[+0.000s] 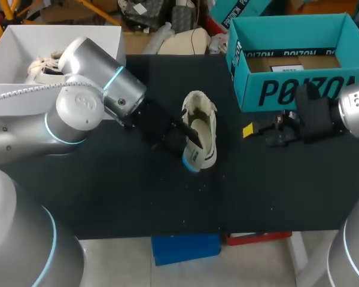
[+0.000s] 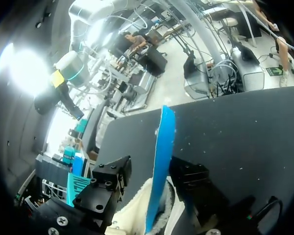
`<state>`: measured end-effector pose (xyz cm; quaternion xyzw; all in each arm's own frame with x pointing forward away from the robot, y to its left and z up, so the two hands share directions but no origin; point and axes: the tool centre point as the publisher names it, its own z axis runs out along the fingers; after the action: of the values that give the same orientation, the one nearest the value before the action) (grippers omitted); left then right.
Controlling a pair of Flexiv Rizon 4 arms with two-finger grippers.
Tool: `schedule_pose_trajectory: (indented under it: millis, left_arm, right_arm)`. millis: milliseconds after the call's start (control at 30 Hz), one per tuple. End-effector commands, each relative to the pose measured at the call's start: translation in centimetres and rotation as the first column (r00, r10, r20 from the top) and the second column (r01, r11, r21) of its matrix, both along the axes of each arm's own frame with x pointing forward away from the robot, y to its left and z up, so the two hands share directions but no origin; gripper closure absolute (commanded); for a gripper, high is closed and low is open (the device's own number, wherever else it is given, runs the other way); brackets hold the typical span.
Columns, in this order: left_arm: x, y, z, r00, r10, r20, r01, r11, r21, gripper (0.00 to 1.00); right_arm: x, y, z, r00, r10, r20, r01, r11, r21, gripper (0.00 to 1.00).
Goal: Take the shoe out of the shoebox, open the shoe tongue, remove and reinsert the insole, then place the shoe into the shoebox
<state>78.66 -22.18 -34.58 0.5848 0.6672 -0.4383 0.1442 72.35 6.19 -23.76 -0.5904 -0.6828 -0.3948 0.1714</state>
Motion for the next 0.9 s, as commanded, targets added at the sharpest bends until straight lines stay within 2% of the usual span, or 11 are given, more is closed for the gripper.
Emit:
schedule_pose_trajectory:
  millis: [33,100,167,200,233,267,633,900]
  left_arm:
    - [-0.7,1.0,0.8,1.000,0.007,0.011,-0.007,1.000,0.008,0.52]
    - [-0.7,1.2,1.0,1.000,0.006,0.013,-0.006,1.000,0.008,0.55]
    - [-0.7,1.3,1.0,1.000,0.006,0.012,-0.006,1.000,0.009,0.65]
    - [-0.7,1.3,1.0,1.000,0.005,0.011,-0.005,1.000,0.008,0.74]
    - [-0.7,1.3,1.0,1.000,0.003,0.003,-0.003,1.000,0.006,0.95]
    - [-0.7,1.3,0.9,1.000,0.001,0.001,-0.001,1.000,0.007,1.00]
    - [1.1,-0.1,-0.5,0.999,0.043,0.000,-0.043,0.997,-0.065,1.00]
    - [3.7,-0.6,-1.5,0.994,0.106,0.027,-0.104,0.993,-0.062,1.00]
  right_arm:
    - [0.0,0.0,0.1,1.000,0.000,-0.002,0.000,1.000,-0.003,0.00]
    - [0.0,0.0,0.1,1.000,0.000,-0.002,0.000,1.000,-0.003,0.00]
    - [0.0,0.0,0.1,1.000,0.000,-0.002,0.000,1.000,-0.003,0.00]
    - [0.0,0.0,0.1,1.000,0.000,-0.002,0.000,1.000,-0.003,0.00]
    - [0.0,0.0,0.1,1.000,0.000,-0.002,0.000,1.000,-0.003,0.00]
    - [0.0,0.0,0.1,1.000,0.000,-0.002,0.000,1.000,-0.003,0.00]
    - [0.0,0.0,0.1,1.000,0.000,-0.002,0.000,1.000,-0.003,0.00]
    - [0.0,0.0,0.1,1.000,0.000,-0.002,0.000,1.000,-0.003,0.00]
